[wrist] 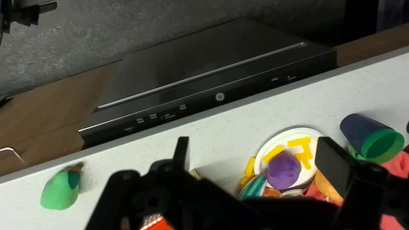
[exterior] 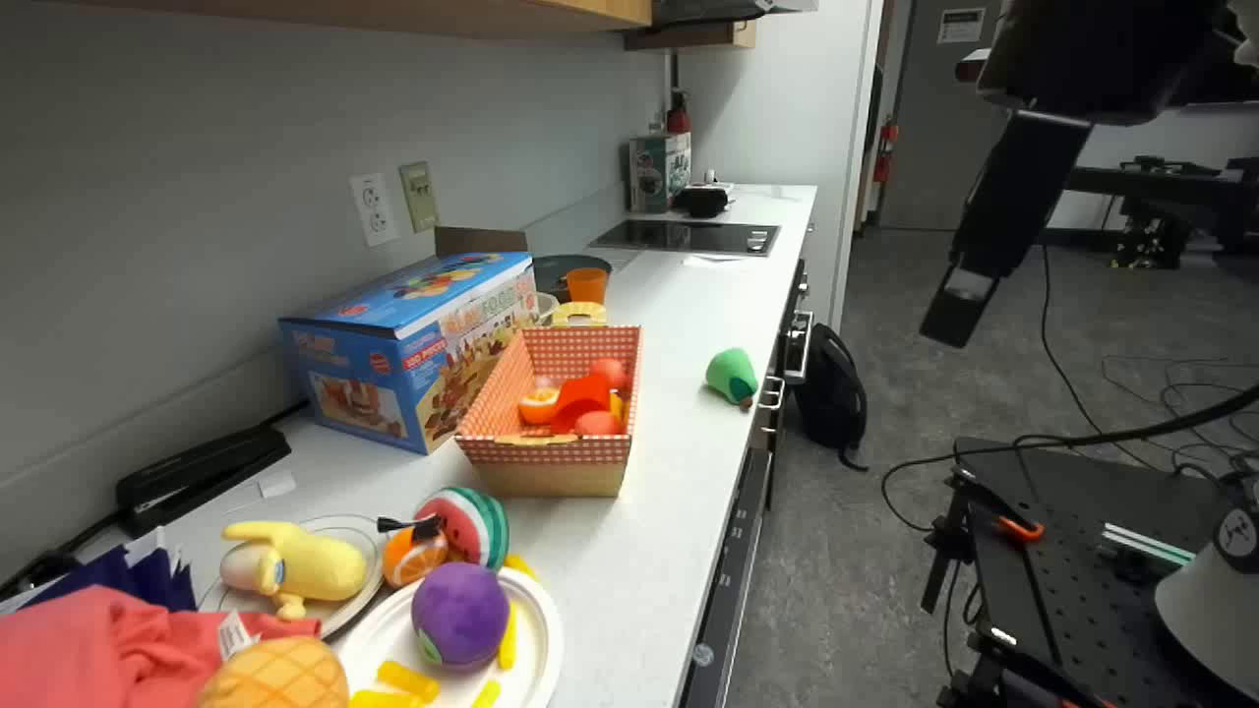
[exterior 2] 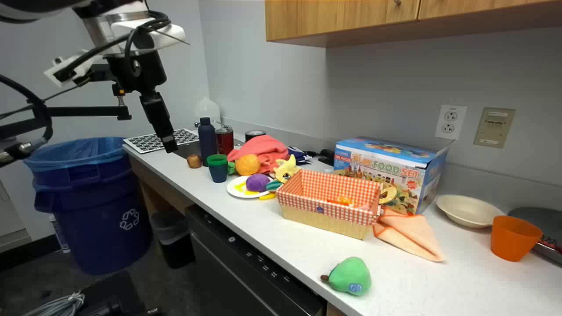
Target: Pick the green object and put in the basket
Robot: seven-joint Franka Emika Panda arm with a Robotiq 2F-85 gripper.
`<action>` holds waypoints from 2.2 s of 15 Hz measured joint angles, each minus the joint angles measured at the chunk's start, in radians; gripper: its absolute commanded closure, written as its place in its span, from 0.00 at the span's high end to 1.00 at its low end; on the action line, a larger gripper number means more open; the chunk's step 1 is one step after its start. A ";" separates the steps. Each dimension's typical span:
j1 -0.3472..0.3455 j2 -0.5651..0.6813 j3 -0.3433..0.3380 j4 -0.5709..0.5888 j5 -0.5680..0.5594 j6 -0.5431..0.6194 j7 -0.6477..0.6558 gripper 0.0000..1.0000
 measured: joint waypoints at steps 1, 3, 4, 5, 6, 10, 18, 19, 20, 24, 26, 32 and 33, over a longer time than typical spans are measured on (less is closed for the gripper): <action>0.000 0.002 0.000 0.000 0.000 0.000 0.000 1.00; 0.000 0.002 0.000 0.000 0.000 0.000 0.000 1.00; 0.000 0.002 0.000 0.000 0.000 0.000 0.000 1.00; 0.000 0.002 0.000 0.000 0.000 0.000 0.000 1.00; 0.000 0.002 0.000 0.000 0.000 0.000 0.000 1.00; 0.000 0.002 0.000 0.000 0.000 0.000 0.000 1.00; -0.054 0.053 -0.011 0.012 -0.042 0.005 0.003 1.00; -0.082 0.075 -0.021 0.013 -0.074 0.008 -0.003 1.00; -0.113 0.100 -0.032 0.017 -0.112 0.009 -0.009 1.00; -0.211 0.223 -0.042 0.106 -0.246 0.008 -0.011 1.00; -0.240 0.282 -0.043 0.165 -0.304 0.007 -0.009 1.00; -0.266 0.363 -0.045 0.249 -0.376 0.007 0.009 1.00; -0.266 0.363 -0.044 0.249 -0.376 0.007 0.009 1.00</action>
